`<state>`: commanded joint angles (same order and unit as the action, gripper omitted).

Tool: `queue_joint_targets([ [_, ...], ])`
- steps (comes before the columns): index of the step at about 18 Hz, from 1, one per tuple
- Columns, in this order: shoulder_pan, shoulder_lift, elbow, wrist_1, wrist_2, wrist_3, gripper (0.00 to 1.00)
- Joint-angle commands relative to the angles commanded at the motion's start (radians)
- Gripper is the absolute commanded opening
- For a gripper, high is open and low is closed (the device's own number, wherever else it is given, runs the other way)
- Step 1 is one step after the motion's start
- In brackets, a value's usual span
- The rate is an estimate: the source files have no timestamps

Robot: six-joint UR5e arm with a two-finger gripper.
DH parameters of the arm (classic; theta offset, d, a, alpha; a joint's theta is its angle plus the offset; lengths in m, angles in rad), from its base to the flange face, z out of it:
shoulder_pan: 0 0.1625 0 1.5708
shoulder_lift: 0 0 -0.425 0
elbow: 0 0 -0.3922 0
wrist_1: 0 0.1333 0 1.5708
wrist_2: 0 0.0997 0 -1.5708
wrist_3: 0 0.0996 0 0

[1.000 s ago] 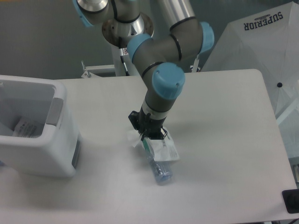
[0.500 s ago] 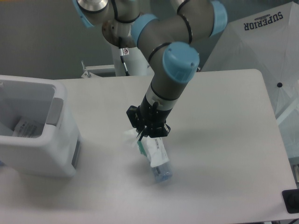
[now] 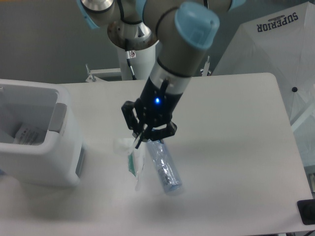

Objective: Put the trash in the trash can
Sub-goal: 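Lift the wrapper and carry it over the white trash bin, then open the gripper to drop the wrapper into the bin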

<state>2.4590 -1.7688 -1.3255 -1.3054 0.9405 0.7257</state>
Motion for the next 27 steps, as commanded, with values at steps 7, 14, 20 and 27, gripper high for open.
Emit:
queue_joint_targets([
  [7, -0.028, 0.097, 0.012, 0.0, -0.101, -0.087, 0.0],
  [14, -0.139, 0.175, -0.004, -0.002, -0.132, -0.123, 0.0],
  [20, -0.202, 0.226, -0.034, 0.002, -0.134, -0.12, 0.0],
  [27, -0.233, 0.212, -0.061, 0.005, -0.132, -0.112, 0.0],
])
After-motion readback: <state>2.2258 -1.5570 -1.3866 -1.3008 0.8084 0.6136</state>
